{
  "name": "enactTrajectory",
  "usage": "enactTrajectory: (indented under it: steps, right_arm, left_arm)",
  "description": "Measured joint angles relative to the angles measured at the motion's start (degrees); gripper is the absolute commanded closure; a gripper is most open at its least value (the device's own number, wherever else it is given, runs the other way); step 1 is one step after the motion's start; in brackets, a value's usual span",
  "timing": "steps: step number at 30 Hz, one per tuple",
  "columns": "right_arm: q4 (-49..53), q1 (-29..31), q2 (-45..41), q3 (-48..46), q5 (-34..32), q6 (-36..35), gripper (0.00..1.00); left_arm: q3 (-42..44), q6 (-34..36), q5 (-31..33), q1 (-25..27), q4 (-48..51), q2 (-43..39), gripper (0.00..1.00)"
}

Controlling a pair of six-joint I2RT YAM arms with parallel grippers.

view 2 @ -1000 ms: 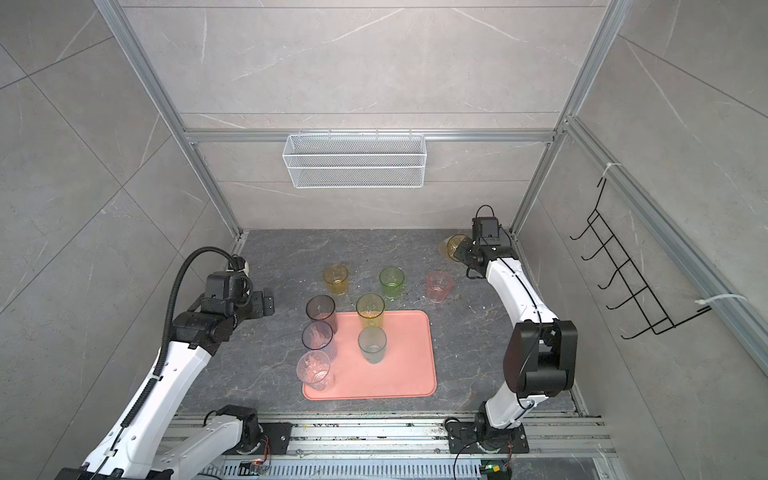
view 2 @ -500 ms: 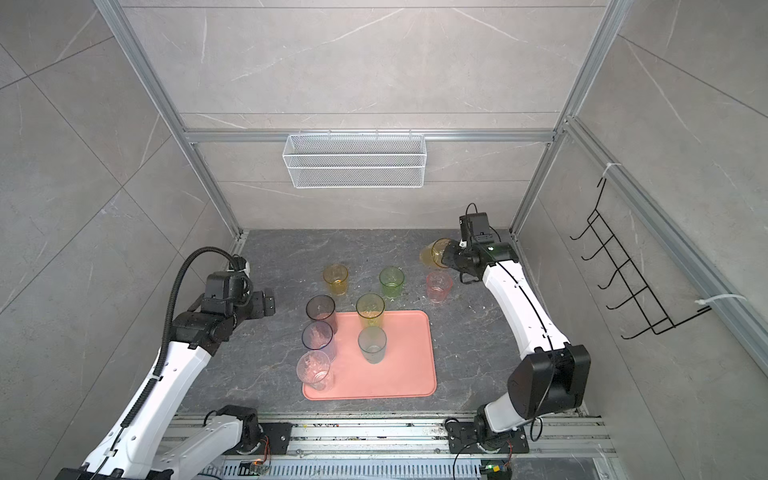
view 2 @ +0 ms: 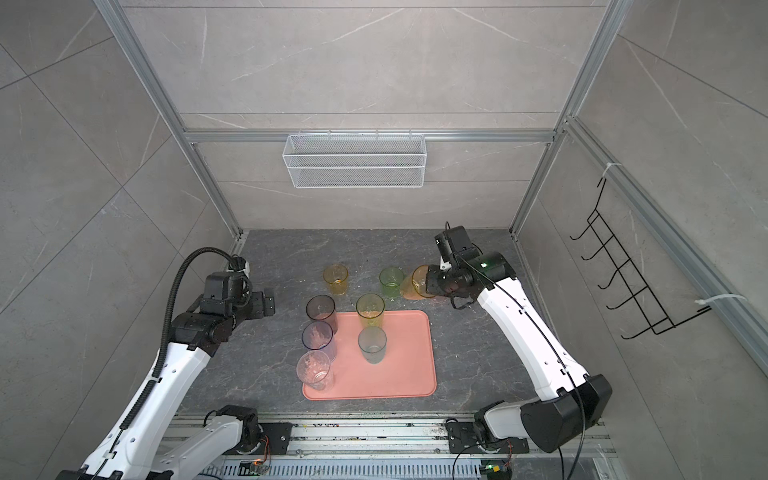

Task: Place the glasses into the tray
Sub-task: 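Lift the amber cup with the right gripper and carry it toward the tray, then lower the amber cup onto the tray's near corner beside the teal cup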

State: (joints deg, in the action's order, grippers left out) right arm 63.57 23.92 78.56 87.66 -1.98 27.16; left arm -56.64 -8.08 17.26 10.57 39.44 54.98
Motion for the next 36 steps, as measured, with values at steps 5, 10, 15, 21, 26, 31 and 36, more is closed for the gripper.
enactTrajectory:
  steps: [5,10,15,21,26,31,36]
  right_arm:
    - [4.63,3.48,-2.36,-0.15,-1.86,0.02,1.0]
    - [8.79,7.85,-3.48,-1.7,-3.85,0.31,1.0]
    - [11.52,12.92,-3.76,-5.14,-5.53,2.19,1.0]
    - [12.09,19.12,-4.11,-10.16,-6.73,5.88,1.0]
    - [11.23,24.33,-4.11,-13.35,-7.08,9.18,1.0]
    - [8.98,27.74,-3.63,-16.15,-7.45,11.89,1.0]
    - [6.73,30.99,-1.29,-17.18,-7.45,13.86,1.0]
  left_arm:
    - [0.0,0.0,-0.44,0.0,0.04,0.0,0.01]
    - [0.0,0.0,-0.87,0.0,0.35,0.0,0.01]
    - [0.0,0.0,-0.92,0.0,0.44,0.09,0.01]
    - [0.0,0.0,-0.98,0.0,0.63,0.37,0.01]
    - [0.0,0.0,-1.16,0.0,0.83,0.87,0.01]
    - [0.0,0.0,-1.31,-0.02,0.83,0.9,0.01]
    - [0.0,0.0,-1.31,-0.02,0.83,0.94,0.01]
